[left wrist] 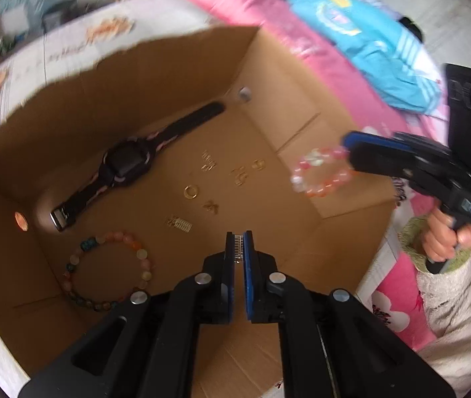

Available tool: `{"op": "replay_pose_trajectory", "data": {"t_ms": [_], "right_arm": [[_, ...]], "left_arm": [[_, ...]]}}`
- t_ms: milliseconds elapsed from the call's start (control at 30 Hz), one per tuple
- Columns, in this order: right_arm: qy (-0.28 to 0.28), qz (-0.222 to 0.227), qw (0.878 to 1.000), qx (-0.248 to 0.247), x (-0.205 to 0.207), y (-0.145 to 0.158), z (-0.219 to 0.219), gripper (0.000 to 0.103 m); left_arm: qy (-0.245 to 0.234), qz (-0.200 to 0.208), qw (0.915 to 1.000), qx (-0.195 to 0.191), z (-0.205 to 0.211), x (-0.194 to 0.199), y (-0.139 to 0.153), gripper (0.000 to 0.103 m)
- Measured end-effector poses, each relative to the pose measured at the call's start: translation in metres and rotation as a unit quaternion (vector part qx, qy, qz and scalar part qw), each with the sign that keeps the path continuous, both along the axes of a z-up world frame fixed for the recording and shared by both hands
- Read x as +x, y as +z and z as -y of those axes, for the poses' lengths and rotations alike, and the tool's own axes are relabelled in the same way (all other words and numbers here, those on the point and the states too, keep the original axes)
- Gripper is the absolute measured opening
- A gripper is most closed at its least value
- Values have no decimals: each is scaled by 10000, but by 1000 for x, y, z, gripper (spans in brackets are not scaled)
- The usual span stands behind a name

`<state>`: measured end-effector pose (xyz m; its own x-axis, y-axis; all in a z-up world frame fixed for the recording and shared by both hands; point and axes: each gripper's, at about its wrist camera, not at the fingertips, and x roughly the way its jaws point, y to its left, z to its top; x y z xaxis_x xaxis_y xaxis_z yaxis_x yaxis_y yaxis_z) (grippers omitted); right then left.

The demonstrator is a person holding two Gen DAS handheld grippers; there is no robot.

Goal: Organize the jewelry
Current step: 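Carry the bracelet and the bar charm over the box with both tools, then open both tools to drop the bracelet and bar charm into the box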

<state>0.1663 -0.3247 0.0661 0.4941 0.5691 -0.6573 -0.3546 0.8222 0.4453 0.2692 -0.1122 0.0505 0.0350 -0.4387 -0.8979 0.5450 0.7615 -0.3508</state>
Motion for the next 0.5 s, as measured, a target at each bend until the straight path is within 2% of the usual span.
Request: {"op": "replay_pose_trajectory", "data": {"t_ms": [233,367,500], "right_arm": [[169,-147,9992,-345,7,-2,-6,7],[221,-244,9979,-551,10,-5,-10,7],[318,-291,9952,-876,10,-4,-16,7]], "left_arm": [[69,-479,9986,215,1,9,-20,5],[185,-650,9976,162,-4,13,-22,6],[296,-492,9983,110,-15,14,-14,13]]}}
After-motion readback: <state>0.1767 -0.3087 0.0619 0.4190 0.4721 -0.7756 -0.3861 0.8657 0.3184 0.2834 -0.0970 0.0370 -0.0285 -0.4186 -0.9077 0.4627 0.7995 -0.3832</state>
